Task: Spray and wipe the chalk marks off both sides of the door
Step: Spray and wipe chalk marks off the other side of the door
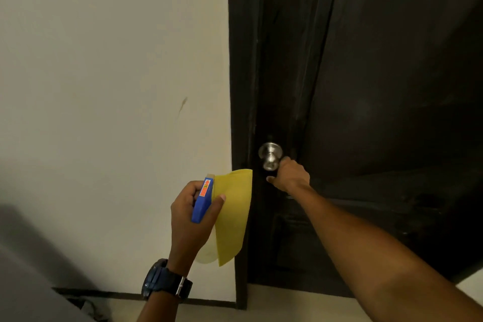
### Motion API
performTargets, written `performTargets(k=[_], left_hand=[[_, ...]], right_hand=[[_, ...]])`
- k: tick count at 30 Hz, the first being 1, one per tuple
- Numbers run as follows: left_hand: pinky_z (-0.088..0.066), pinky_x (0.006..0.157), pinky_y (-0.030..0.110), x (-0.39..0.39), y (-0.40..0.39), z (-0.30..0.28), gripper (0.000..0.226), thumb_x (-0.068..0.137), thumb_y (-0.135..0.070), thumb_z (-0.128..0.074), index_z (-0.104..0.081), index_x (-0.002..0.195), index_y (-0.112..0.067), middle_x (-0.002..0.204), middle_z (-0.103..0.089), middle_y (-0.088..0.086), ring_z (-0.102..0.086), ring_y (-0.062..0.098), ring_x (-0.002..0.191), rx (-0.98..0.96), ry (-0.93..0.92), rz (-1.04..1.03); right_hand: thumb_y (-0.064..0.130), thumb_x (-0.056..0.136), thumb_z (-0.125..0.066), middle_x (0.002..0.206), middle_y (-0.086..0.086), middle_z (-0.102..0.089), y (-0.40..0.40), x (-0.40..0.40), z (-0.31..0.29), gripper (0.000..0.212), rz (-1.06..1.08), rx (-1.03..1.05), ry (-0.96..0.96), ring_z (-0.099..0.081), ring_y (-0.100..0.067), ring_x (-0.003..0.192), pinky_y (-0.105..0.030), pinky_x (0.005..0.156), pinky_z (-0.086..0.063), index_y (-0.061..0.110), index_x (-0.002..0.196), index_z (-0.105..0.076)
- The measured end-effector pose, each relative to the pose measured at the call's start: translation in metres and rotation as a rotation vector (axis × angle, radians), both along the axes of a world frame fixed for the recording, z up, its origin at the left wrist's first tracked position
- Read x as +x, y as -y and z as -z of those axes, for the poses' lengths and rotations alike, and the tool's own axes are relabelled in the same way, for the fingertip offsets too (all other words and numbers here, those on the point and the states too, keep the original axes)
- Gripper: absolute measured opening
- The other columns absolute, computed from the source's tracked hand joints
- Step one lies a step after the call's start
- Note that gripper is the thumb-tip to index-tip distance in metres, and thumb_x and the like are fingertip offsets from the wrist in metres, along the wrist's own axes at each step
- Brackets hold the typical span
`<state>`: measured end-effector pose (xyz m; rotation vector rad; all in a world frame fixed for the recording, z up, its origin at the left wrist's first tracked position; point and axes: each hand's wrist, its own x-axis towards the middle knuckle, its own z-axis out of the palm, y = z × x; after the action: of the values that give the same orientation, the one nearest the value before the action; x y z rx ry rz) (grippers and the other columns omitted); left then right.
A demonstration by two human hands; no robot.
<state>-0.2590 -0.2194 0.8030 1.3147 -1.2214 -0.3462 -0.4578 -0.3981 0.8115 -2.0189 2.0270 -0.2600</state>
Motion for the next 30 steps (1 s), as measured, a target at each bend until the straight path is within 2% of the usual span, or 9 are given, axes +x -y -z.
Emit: performTargets(k=[2,4,8,11,15,19,22,27,30], left_hand=[[-0.05,0.067,0.007,-0.014,0.011,-0.004,0.047,0.075,-0.052,-0.068,-0.058,0.103,-0.017,0.086,-0.064,-0.006,-0.063,0.0,0.081,-0.011,0.012,0.039],[-0.05,0.066,0.008,-0.031,0.024,-0.009,0.043,0.077,-0.046,-0.071,-0.06,0.104,-0.014,0.086,-0.064,-0.006,-0.062,0.0,0.08,-0.016,0.021,0.076],[-0.048,0.063,0.006,-0.072,0.058,-0.025,0.039,0.075,-0.039,-0.072,-0.06,0.104,-0.015,0.087,-0.064,-0.007,-0.061,-0.002,0.08,-0.04,0.026,0.147],[-0.049,0.063,0.011,-0.108,0.092,-0.038,0.029,0.078,-0.03,-0.081,-0.06,0.097,-0.023,0.08,-0.062,-0.008,-0.061,0.008,0.076,-0.074,0.016,0.205],[-0.051,0.059,0.012,-0.154,0.141,-0.05,0.029,0.08,-0.015,-0.082,-0.059,0.093,-0.027,0.088,-0.063,-0.006,-0.062,0.008,0.073,-0.102,-0.03,0.274],[-0.054,0.062,0.029,-0.189,0.195,-0.06,0.044,0.07,-0.052,-0.076,-0.061,0.1,-0.022,0.084,-0.062,-0.001,-0.061,0.019,0.072,-0.079,-0.082,0.312],[-0.053,0.066,0.028,-0.205,0.236,-0.064,0.054,0.071,-0.051,-0.081,-0.062,0.111,-0.019,0.089,-0.065,-0.006,-0.064,0.016,0.082,-0.066,-0.091,0.287],[-0.051,0.064,0.027,-0.226,0.297,-0.071,0.043,0.077,-0.038,-0.082,-0.062,0.107,-0.015,0.089,-0.065,-0.013,-0.062,0.01,0.076,-0.048,-0.016,0.242],[-0.049,0.064,0.026,-0.238,0.328,-0.074,0.044,0.076,-0.035,-0.078,-0.062,0.11,-0.014,0.088,-0.065,-0.014,-0.062,0.015,0.08,-0.044,-0.017,0.229]], right_hand=[[0.045,0.087,-0.074,0.151,-0.015,-0.041,0.0,-0.036,0.005,0.093,-0.004,-0.055,-0.093,-0.042,-0.035,0.138,-0.047,0.103,-0.047,0.005,0.154,-0.024],[0.041,0.089,-0.072,0.165,-0.016,-0.015,0.001,-0.082,-0.001,0.101,0.037,-0.121,-0.135,-0.017,-0.038,0.151,-0.054,0.116,-0.034,0.005,0.159,-0.008],[0.04,0.092,-0.069,0.167,-0.013,0.013,0.015,-0.184,-0.035,0.105,0.169,-0.298,-0.221,0.008,-0.037,0.154,-0.056,0.122,-0.019,0.007,0.159,0.005],[0.04,0.088,-0.073,0.167,-0.014,0.014,0.039,-0.255,-0.071,0.11,0.247,-0.433,-0.296,0.012,-0.037,0.153,-0.058,0.121,-0.013,0.008,0.16,0.003],[0.042,0.082,-0.079,0.166,-0.015,0.017,0.079,-0.337,-0.115,0.118,0.341,-0.527,-0.371,0.014,-0.038,0.152,-0.061,0.121,-0.009,0.009,0.16,0.004],[0.049,0.078,-0.081,0.165,-0.016,0.019,0.12,-0.394,-0.127,0.127,0.313,-0.516,-0.422,0.014,-0.036,0.153,-0.063,0.121,-0.011,0.008,0.159,0.007],[0.052,0.072,-0.084,0.165,-0.016,0.02,0.15,-0.411,-0.116,0.134,0.27,-0.536,-0.398,0.012,-0.038,0.153,-0.061,0.121,-0.015,0.005,0.159,0.007],[0.054,0.064,-0.088,0.164,-0.018,0.022,0.184,-0.419,-0.098,0.144,0.283,-0.584,-0.351,0.016,-0.04,0.152,-0.063,0.12,-0.01,0.003,0.159,0.008],[0.051,0.064,-0.089,0.165,-0.018,0.021,0.196,-0.422,-0.095,0.142,0.289,-0.615,-0.344,0.016,-0.041,0.152,-0.065,0.12,-0.009,0.002,0.159,0.006]])
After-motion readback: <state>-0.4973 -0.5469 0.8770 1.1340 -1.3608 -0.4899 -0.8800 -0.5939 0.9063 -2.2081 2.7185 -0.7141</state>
